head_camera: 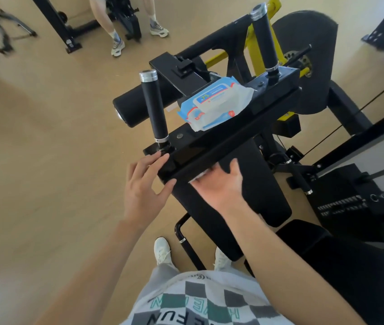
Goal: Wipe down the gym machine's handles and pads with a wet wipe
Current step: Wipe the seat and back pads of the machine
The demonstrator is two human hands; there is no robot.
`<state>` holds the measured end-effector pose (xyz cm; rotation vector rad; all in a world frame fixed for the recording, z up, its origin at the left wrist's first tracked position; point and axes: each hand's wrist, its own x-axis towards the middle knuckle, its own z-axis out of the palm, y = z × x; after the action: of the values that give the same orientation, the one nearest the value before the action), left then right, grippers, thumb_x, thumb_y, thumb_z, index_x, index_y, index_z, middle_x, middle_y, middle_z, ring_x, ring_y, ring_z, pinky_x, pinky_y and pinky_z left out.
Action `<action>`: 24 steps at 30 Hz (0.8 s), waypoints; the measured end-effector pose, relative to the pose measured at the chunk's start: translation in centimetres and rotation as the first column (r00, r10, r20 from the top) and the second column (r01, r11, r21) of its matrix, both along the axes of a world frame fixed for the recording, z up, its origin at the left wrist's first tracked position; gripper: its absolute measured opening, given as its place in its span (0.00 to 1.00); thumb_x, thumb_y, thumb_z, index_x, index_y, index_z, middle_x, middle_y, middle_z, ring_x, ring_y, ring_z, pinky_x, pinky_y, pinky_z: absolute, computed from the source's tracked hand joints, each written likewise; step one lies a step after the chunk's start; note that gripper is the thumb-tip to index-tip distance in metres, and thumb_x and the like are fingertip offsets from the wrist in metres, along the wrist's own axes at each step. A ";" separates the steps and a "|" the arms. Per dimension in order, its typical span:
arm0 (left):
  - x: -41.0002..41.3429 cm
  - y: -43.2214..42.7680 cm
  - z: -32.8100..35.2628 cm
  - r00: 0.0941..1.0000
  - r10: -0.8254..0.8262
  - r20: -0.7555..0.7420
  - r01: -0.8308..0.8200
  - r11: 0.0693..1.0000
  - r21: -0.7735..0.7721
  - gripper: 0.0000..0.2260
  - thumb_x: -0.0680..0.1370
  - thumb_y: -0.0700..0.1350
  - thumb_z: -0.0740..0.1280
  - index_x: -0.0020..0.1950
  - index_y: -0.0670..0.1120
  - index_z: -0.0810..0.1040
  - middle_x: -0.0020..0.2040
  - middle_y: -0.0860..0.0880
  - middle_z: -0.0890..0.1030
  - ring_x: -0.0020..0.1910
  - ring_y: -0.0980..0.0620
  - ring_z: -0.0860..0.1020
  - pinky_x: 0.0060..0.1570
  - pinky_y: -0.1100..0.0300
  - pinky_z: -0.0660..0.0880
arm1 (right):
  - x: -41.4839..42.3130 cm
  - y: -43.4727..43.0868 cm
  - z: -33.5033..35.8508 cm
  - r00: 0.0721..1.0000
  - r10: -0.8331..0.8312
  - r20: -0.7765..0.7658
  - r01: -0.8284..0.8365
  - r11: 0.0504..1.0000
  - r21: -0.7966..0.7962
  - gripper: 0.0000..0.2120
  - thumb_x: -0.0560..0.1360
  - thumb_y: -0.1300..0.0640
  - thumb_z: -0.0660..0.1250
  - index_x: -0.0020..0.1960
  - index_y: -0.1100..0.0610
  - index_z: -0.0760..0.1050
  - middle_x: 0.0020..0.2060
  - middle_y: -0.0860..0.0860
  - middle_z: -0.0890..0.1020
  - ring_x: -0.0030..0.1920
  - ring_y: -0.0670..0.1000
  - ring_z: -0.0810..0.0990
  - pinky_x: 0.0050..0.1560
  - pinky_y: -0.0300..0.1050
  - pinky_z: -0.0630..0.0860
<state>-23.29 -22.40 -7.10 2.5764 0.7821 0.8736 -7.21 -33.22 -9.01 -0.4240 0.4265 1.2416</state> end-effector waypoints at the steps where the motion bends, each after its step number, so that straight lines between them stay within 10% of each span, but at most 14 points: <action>1: 0.0 0.0 0.0 1.000 -0.003 0.007 0.003 1.000 -0.002 0.26 0.72 0.42 0.80 0.69 0.44 0.80 0.65 0.48 0.79 0.59 0.43 0.75 0.67 0.65 0.64 | -1.4 0.4 -0.1 0.999 0.053 -0.004 -0.053 0.999 0.004 0.37 0.78 0.29 0.52 0.76 0.53 0.70 0.73 0.61 0.73 0.74 0.65 0.70 0.77 0.64 0.59; 14: -0.4 -0.4 0.3 1.000 -0.024 0.005 0.024 0.998 -0.051 0.27 0.73 0.42 0.78 0.71 0.43 0.78 0.67 0.47 0.78 0.62 0.44 0.75 0.66 0.62 0.68 | 0.3 -1.2 -0.4 0.999 -0.011 0.030 0.012 1.000 -0.016 0.38 0.79 0.29 0.52 0.76 0.56 0.70 0.73 0.61 0.74 0.74 0.66 0.71 0.78 0.66 0.58; 19: -1.2 0.0 0.2 0.997 -0.075 0.025 0.077 0.989 -0.124 0.28 0.73 0.37 0.78 0.72 0.43 0.77 0.71 0.49 0.76 0.69 0.45 0.74 0.71 0.57 0.69 | -4.6 0.2 0.8 0.997 0.083 -0.003 -0.082 0.995 0.053 0.40 0.79 0.29 0.52 0.78 0.56 0.67 0.74 0.61 0.72 0.69 0.62 0.76 0.64 0.59 0.75; 24: -3.2 0.7 0.6 0.974 -0.204 0.100 0.227 0.901 -0.371 0.29 0.75 0.35 0.75 0.75 0.44 0.73 0.76 0.49 0.73 0.77 0.50 0.68 0.69 0.40 0.73 | -6.2 -2.3 0.3 0.996 0.080 0.037 -0.081 0.996 0.024 0.44 0.79 0.28 0.50 0.80 0.61 0.60 0.78 0.63 0.65 0.78 0.64 0.63 0.81 0.60 0.51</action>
<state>-26.53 -21.68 -6.47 2.2289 0.5675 0.6516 -13.38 -35.52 -8.72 -0.4449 0.3655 1.3143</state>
